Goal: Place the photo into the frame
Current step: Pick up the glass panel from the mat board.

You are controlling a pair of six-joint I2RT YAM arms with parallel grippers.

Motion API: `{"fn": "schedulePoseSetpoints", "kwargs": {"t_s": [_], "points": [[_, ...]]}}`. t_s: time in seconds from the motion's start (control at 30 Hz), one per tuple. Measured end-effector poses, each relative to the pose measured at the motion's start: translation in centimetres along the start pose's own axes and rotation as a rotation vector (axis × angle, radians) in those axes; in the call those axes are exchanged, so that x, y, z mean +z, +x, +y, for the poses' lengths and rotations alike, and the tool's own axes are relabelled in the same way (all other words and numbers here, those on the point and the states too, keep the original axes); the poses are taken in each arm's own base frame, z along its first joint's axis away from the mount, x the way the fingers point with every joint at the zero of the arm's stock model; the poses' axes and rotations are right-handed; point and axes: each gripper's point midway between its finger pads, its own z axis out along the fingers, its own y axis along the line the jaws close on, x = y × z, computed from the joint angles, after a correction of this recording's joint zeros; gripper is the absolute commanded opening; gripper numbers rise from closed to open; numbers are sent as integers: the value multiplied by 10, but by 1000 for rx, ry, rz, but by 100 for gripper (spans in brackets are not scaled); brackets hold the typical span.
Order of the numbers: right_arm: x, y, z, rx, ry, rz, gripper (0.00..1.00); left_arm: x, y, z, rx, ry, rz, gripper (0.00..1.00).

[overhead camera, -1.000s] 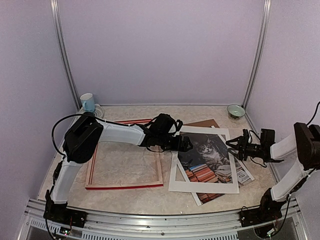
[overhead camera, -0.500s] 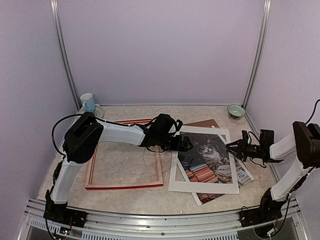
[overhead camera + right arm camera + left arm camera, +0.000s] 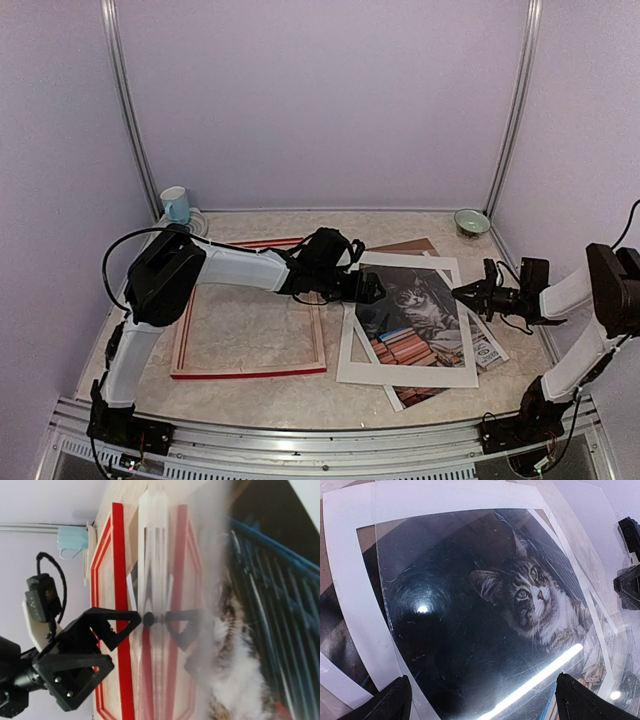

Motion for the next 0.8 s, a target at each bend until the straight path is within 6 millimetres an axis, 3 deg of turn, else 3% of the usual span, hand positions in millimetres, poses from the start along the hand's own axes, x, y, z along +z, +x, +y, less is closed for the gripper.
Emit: {"fn": "schedulePoseSetpoints", "kwargs": {"t_s": [0.3, 0.6, 0.8], "points": [[-1, -1, 5, -2, -12, 0, 0, -11, 0, -1, -7, -11, 8, 99], [-4, -14, 30, -51, -55, -17, 0, -55, -38, -17, 1, -2, -86, 99], [-9, -27, 57, -94, -95, -38, 0, -86, -61, -15, -3, -13, -149, 99]]}}
